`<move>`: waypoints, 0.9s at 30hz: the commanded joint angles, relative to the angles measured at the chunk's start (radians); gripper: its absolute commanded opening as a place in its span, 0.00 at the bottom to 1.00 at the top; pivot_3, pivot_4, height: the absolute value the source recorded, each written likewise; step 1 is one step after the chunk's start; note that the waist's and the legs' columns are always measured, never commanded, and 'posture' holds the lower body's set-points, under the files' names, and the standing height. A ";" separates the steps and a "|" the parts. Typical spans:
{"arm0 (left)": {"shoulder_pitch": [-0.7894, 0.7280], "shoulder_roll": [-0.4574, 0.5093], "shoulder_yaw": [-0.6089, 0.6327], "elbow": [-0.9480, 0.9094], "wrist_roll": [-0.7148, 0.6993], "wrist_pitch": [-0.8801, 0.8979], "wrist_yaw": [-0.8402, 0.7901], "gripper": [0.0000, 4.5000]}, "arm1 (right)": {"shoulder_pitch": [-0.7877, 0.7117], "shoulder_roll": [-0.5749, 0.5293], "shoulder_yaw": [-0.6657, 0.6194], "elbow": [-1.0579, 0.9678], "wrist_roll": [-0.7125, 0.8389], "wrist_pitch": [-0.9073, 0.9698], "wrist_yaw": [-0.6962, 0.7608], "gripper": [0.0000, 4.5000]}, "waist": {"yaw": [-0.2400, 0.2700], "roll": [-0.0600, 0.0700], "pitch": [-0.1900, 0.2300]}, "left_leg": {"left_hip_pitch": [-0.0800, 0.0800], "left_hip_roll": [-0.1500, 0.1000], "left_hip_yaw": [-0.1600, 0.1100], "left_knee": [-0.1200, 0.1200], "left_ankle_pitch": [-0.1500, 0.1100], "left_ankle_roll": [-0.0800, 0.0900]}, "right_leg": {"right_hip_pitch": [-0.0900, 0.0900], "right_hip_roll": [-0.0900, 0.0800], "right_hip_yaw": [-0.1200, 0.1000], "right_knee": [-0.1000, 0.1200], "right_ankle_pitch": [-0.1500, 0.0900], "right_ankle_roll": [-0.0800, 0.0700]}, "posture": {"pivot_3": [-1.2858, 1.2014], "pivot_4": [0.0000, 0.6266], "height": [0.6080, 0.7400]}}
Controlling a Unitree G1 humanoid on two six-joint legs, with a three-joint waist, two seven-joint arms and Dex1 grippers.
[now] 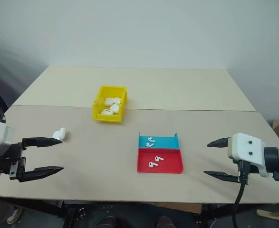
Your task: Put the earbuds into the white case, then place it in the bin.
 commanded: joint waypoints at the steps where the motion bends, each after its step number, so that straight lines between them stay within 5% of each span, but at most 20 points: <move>1: 0.009 0.049 -0.002 0.031 0.071 -0.030 -0.010 1.00 | -0.020 -0.024 -0.007 0.013 -0.011 -0.020 -0.001 0.99 | 0.000 0.000 0.000 | 0.000 0.000 0.000 0.000 0.000 0.000 | 0.000 0.000 0.000 0.000 0.000 0.000 | 0.52 0.24 1.00; 8: -0.097 0.227 -0.140 0.301 0.183 -0.076 -0.138 1.00 | -0.002 -0.023 -0.023 -0.008 -0.013 0.014 -0.015 0.99 | 0.002 0.000 0.000 | 0.000 0.000 0.000 -0.001 0.000 0.000 | -0.001 0.000 0.000 0.000 0.000 0.000 | 0.52 0.24 1.00; 15: -0.731 0.298 -0.682 0.860 0.471 -0.433 -0.334 1.00 | 0.026 -0.019 0.004 -0.012 -0.032 0.018 -0.038 0.99 | 0.010 0.000 0.000 | -0.002 -0.001 0.002 -0.001 0.000 0.000 | -0.003 0.000 0.000 -0.001 -0.001 -0.001 | 0.52 0.24 1.00; 21: -1.337 0.112 -1.116 1.455 0.831 -0.714 -0.336 1.00 | -0.013 -0.041 0.031 0.030 -0.031 0.017 -0.032 0.99 | 0.018 -0.001 0.000 | -0.006 -0.001 0.000 0.001 0.000 0.000 | -0.004 0.001 0.000 0.000 0.000 0.000 | 0.52 0.24 1.00; 27: -1.513 -0.036 -1.183 1.703 1.048 -0.787 -0.273 1.00 | -0.004 -0.049 0.018 0.032 -0.029 0.030 -0.021 0.99 | 0.011 -0.002 0.001 | -0.011 -0.001 0.000 0.001 -0.001 0.001 | -0.008 0.001 0.000 -0.001 0.000 0.001 | 0.52 0.24 1.00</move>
